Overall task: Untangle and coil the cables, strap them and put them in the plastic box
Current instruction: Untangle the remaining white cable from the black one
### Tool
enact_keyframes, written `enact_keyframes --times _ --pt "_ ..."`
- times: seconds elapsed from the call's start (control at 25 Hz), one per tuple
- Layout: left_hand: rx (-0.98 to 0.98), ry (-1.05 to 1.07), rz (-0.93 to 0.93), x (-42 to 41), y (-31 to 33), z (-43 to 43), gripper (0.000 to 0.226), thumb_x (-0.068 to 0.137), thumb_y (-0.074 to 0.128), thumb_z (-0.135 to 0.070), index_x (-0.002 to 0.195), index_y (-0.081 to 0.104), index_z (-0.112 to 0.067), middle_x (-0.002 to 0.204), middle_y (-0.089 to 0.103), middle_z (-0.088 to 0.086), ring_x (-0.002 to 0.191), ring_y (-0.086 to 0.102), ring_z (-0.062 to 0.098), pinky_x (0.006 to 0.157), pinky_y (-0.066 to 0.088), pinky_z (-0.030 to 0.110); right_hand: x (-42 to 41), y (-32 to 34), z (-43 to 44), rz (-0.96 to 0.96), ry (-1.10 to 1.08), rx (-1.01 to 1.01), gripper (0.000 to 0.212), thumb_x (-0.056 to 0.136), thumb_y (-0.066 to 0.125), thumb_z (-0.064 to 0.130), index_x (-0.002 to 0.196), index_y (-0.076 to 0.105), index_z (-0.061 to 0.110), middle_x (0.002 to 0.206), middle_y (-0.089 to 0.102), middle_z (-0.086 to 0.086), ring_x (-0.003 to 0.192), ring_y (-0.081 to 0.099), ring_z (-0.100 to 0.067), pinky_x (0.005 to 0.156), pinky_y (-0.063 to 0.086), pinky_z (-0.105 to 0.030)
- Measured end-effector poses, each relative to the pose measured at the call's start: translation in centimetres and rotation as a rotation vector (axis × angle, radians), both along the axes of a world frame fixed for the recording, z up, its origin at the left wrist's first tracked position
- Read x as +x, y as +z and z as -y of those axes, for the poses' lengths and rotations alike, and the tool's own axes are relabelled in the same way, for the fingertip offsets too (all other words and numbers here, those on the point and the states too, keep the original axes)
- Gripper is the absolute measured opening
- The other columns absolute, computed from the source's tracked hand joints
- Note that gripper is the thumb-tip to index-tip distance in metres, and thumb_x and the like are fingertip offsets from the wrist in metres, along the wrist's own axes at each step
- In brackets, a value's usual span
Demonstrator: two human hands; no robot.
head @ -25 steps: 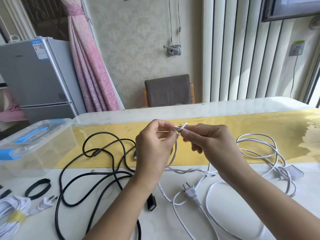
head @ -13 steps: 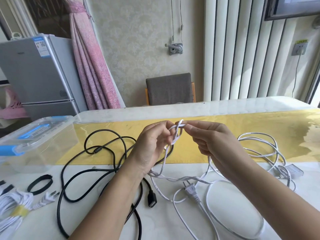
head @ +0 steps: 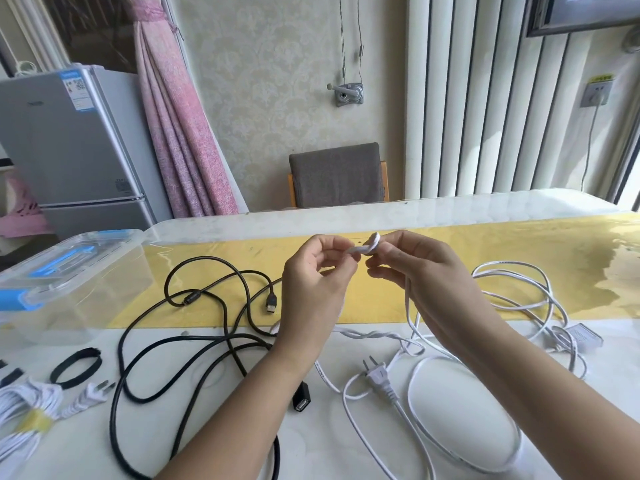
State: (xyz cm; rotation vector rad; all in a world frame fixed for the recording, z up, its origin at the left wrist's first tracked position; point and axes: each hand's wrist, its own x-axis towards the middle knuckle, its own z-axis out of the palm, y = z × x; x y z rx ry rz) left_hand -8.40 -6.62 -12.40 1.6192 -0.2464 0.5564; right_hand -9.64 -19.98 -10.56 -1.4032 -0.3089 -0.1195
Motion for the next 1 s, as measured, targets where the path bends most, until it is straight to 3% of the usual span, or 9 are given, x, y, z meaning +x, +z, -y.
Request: enact_keyframes --times 0.16,0.32,0.44,0.56,0.68,0.76,0.84,0.92,1.0 --pt "-0.069 -0.149 -0.035 -0.4 0.8 0.1 0.010 0.076 0.072 -0.012 0.081 0.064 -0.016 0.074 0.072 0.000 0.071 0.066 0.008 0.069 0.048 0.015 0.2 0.1 0.4 0.012 0.029 0.075 0.022 0.099 0.043 0.008 0.095 0.061 -0.003 0.095 0.071 -0.014 0.086 0.067 -0.018 0.069 0.052 -0.022" --pt "-0.110 -0.268 -0.029 -0.6 0.9 0.2 0.015 0.080 0.070 0.000 0.081 0.062 -0.013 0.079 0.071 0.005 0.079 0.071 0.019 0.074 0.049 0.018 0.2 0.7 0.6 -0.012 0.025 0.106 0.020 0.100 0.039 0.007 0.092 0.056 -0.002 0.079 0.070 -0.010 0.069 0.066 -0.016 0.057 0.049 -0.019" --pt "0.048 -0.211 0.041 -0.9 0.4 1.3 0.028 0.077 0.067 0.009 0.076 0.057 -0.017 0.079 0.067 0.000 0.077 0.066 0.009 0.071 0.047 0.015 0.4 1.0 1.4 -0.024 -0.058 0.095 0.020 0.101 0.037 0.005 0.090 0.053 -0.001 0.065 0.067 -0.007 0.058 0.061 -0.014 0.055 0.048 -0.020" --pt "0.184 -0.136 0.042 -1.0 -0.2 2.0 0.042 0.072 0.052 0.019 0.068 0.047 -0.022 0.067 0.058 -0.009 0.067 0.058 0.010 0.060 0.042 0.017 0.3 1.1 1.5 0.033 -0.143 -0.142 0.019 0.098 0.041 0.005 0.088 0.056 0.001 0.056 0.061 -0.003 0.047 0.049 -0.006 0.049 0.038 -0.015" --pt "0.417 -0.112 0.104 -1.0 -0.1 2.0 0.037 0.069 0.049 0.008 0.069 0.044 -0.029 0.069 0.056 -0.008 0.069 0.054 0.012 0.060 0.041 0.019 0.3 1.6 1.8 0.066 -0.177 -0.374 0.020 0.095 0.046 0.008 0.080 0.059 0.010 0.051 0.055 0.001 0.042 0.043 -0.004 0.044 0.030 -0.015" --pt "0.375 -0.311 0.008 -0.8 0.3 1.5 0.031 0.067 0.052 -0.002 0.083 0.050 -0.028 0.084 0.061 -0.006 0.083 0.058 0.009 0.072 0.045 0.021 0.5 1.9 2.8 -0.014 -0.098 -0.291 0.022 0.096 0.046 0.008 0.079 0.059 0.011 0.047 0.049 0.004 0.045 0.040 -0.008 0.044 0.027 -0.017" --pt "0.330 -0.517 -0.162 -0.2 0.2 0.1 0.044 0.069 0.062 -0.004 0.104 0.053 -0.030 0.105 0.061 -0.008 0.095 0.059 0.005 0.081 0.047 0.020 1.2 2.3 4.6 -0.090 -0.092 -0.111 0.021 0.095 0.047 0.007 0.079 0.060 0.010 0.048 0.042 0.006 0.044 0.034 -0.007 0.041 0.025 -0.016" --pt "0.507 -0.497 -0.243 0.6 -0.4 -1.8 0.056 0.073 0.077 -0.008 0.114 0.052 -0.037 0.115 0.058 -0.015 0.103 0.058 0.006 0.090 0.047 0.022 2.4 2.6 7.1 -0.139 -0.179 0.151 0.020 0.095 0.046 0.007 0.081 0.059 0.009 0.049 0.037 0.007 0.041 0.030 -0.003 0.038 0.024 -0.014" --pt "0.673 -0.382 -0.276 1.0 -0.8 -3.0 0.050 0.075 0.079 -0.014 0.112 0.055 -0.038 0.112 0.058 -0.020 0.105 0.057 0.005 0.090 0.045 0.019 3.3 2.8 9.9 -0.157 -0.313 0.437 0.020 0.095 0.042 0.004 0.083 0.057 0.008 0.046 0.039 0.007 0.038 0.032 -0.002 0.038 0.024 -0.013"
